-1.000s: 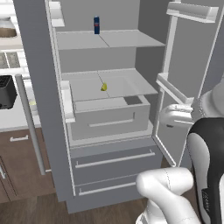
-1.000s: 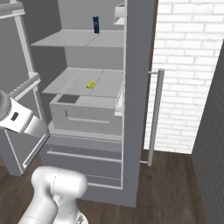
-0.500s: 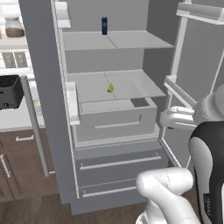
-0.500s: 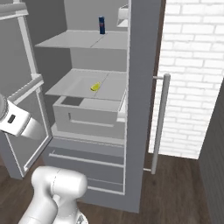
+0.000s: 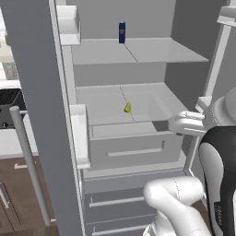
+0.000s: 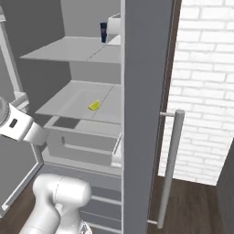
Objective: Grab a lemon wedge from the fridge and one ice cube from the ice bowl, and put them in the glass of lemonade.
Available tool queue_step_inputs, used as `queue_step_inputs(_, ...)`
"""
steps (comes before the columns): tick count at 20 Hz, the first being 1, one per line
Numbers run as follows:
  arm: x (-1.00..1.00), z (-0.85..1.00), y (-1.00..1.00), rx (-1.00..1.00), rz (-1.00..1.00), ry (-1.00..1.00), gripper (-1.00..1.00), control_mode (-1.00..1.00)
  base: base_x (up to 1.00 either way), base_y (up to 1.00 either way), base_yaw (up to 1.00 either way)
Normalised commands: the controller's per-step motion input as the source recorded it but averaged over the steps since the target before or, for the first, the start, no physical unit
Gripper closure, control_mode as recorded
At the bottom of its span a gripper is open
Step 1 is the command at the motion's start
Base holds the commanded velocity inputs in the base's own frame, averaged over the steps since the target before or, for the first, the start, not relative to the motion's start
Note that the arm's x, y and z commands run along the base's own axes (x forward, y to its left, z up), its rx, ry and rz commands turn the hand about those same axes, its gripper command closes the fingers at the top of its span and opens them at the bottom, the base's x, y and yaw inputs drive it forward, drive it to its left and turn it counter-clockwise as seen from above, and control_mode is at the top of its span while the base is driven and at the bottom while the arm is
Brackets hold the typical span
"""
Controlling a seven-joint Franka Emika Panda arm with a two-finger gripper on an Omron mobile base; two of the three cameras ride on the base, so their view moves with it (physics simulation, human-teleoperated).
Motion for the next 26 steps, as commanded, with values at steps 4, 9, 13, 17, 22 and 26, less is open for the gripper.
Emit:
queue_step_inputs(4,0.0,0.0,0.0,0.0,0.0,0.0,-1.0,1.0,0.25,0.01,-0.03)
queue_step_inputs(9,0.0,0.0,0.0,0.0,0.0,0.0,-1.0,1.0,0.18,0.33,-0.17)
queue_step_inputs(13,0.0,0.0,0.0,0.0,0.0,0.0,-1.0,1.0,0.44,0.34,-0.18)
queue_step_inputs(17,0.0,0.0,0.0,0.0,0.0,0.0,-1.0,1.0,0.81,0.11,-0.03)
queue_step_inputs(22,0.0,0.0,0.0,0.0,0.0,0.0,-1.0,1.0,0.2,0.0,0.0)
queue_step_inputs(26,0.59,0.0,0.0,0.0,0.0,0.01,-1.0,-1.0,0.0,0.0,0.0)
